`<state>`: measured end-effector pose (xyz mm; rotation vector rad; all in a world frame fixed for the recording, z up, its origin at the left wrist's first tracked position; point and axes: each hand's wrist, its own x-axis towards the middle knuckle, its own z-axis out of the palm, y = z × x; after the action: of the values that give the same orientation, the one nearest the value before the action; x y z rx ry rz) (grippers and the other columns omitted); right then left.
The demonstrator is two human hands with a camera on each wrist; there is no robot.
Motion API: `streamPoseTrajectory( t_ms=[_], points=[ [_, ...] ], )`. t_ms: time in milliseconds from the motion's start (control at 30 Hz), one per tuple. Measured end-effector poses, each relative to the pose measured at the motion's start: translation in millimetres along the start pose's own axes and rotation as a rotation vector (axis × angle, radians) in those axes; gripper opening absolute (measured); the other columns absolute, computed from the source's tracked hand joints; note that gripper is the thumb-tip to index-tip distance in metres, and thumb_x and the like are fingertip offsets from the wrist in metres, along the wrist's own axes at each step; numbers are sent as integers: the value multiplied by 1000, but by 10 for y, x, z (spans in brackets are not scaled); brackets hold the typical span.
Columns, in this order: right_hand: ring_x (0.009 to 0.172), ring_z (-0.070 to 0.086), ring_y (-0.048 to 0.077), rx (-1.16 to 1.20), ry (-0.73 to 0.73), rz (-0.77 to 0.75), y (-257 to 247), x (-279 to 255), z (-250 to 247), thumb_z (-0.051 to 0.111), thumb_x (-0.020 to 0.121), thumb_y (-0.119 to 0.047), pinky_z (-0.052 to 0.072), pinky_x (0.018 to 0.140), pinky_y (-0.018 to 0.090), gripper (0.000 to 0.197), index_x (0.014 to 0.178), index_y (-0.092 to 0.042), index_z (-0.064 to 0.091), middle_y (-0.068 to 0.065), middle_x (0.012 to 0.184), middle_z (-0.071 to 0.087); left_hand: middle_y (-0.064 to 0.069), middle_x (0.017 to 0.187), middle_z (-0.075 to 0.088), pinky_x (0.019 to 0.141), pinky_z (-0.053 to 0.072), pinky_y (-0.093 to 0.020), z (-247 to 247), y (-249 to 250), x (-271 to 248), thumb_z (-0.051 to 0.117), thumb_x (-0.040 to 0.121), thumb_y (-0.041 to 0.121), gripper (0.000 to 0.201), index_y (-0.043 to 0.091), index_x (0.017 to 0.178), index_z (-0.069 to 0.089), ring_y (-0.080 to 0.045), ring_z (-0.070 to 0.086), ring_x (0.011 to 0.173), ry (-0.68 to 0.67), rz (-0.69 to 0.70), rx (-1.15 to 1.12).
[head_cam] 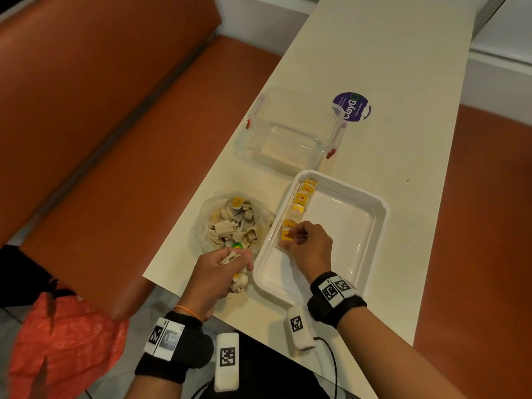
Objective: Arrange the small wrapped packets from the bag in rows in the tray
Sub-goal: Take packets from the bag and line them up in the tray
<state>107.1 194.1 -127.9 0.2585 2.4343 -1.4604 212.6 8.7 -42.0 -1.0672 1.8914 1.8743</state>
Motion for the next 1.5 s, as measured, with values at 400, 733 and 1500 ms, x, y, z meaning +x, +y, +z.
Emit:
streamPoseTrajectory(
  t_ms=[400, 733, 1500],
  points=[
    [78, 61, 3, -33, -18, 13, -208, -68, -58, 93, 74, -17, 45, 66, 6, 31, 99, -21, 74, -5, 97, 66, -19, 96, 70, 37, 22, -20, 147, 67, 19, 61, 90, 23, 41, 3, 125, 67, -21, 49, 58, -257, -178, -555],
    [95, 67, 2, -100, -535, -332, -827, -636, -772, 81, 90, -28, 55, 77, 19, 34, 119, -44, 73, -19, 115, 69, -15, 87, 62, 34, 20, -19, 289, 92, -20, 44, 94, 10, 47, 6, 135, 66, -15, 56, 52, -465, -153, -570],
    [88, 73, 28, 340, -624, -50, -625, -693, -938, 65, 102, -21, 60, 79, 43, 19, 108, -4, 72, 13, 103, 77, -10, 81, 65, 37, 20, -19, 315, 39, -218, 83, 78, 36, 36, 20, 110, 78, -11, 49, 44, -399, 42, -465]
  ],
)
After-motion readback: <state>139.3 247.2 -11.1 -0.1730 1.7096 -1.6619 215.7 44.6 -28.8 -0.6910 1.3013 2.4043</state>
